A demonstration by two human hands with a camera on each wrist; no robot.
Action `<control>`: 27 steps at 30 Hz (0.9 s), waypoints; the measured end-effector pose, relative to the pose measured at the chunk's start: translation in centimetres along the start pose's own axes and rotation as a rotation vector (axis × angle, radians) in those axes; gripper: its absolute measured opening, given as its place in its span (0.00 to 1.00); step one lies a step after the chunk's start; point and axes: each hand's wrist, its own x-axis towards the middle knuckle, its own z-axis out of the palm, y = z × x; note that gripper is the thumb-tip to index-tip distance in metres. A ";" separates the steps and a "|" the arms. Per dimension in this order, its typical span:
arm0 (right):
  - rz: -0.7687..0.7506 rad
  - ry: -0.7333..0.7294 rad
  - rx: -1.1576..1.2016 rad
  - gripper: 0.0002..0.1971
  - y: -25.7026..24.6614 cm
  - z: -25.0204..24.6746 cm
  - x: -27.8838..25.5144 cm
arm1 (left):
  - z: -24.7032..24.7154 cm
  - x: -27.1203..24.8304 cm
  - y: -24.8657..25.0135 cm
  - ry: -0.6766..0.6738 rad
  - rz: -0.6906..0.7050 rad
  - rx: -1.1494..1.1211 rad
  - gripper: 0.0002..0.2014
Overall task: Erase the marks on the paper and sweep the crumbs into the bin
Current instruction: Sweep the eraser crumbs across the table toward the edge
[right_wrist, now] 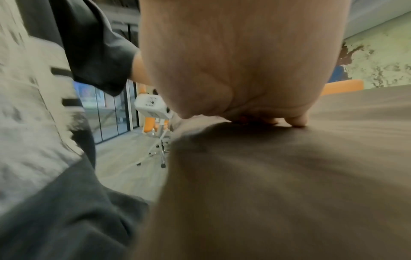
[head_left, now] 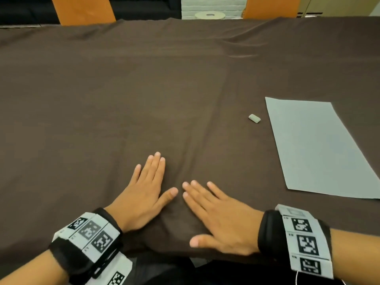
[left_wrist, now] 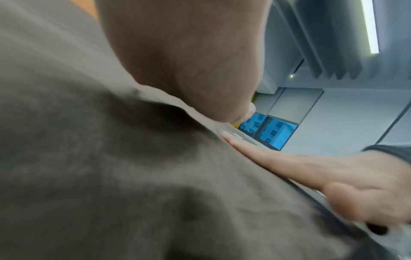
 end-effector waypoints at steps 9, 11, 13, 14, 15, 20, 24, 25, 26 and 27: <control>0.488 0.005 0.158 0.46 4.0 -1.3 -4.8 | 4.1 -3.0 3.0 0.080 0.260 0.225 0.42; 0.565 -0.032 0.142 0.50 4.7 -0.2 -5.1 | 3.8 -3.0 1.8 0.147 0.210 0.106 0.44; 0.537 -0.021 0.129 0.51 3.7 1.1 -4.8 | 3.4 -2.7 0.4 0.216 0.120 0.011 0.45; 0.497 -0.009 0.111 0.50 2.9 1.7 -4.4 | 3.3 -2.5 -0.2 0.249 0.083 -0.028 0.45; 0.453 -0.029 0.075 0.50 2.0 2.2 -4.0 | 3.3 -2.5 -0.6 0.264 0.049 -0.060 0.45; 0.211 0.025 0.040 0.45 -1.7 1.5 -3.3 | 4.4 -2.4 -1.6 0.270 -0.053 -0.016 0.45; 0.482 0.056 0.103 0.48 -1.7 1.4 -4.2 | 4.9 -2.7 -2.1 0.303 -0.071 -0.014 0.44; 0.587 0.044 0.129 0.50 -1.5 1.7 -4.3 | 5.0 -2.7 -2.1 0.309 -0.074 -0.010 0.44; 0.665 0.020 0.156 0.52 -1.5 1.9 -4.3 | 5.0 -2.7 -2.0 0.314 -0.079 -0.010 0.44; 0.698 0.012 0.172 0.52 -1.6 2.2 -4.1 | 5.1 -2.7 -2.0 0.317 -0.086 -0.010 0.44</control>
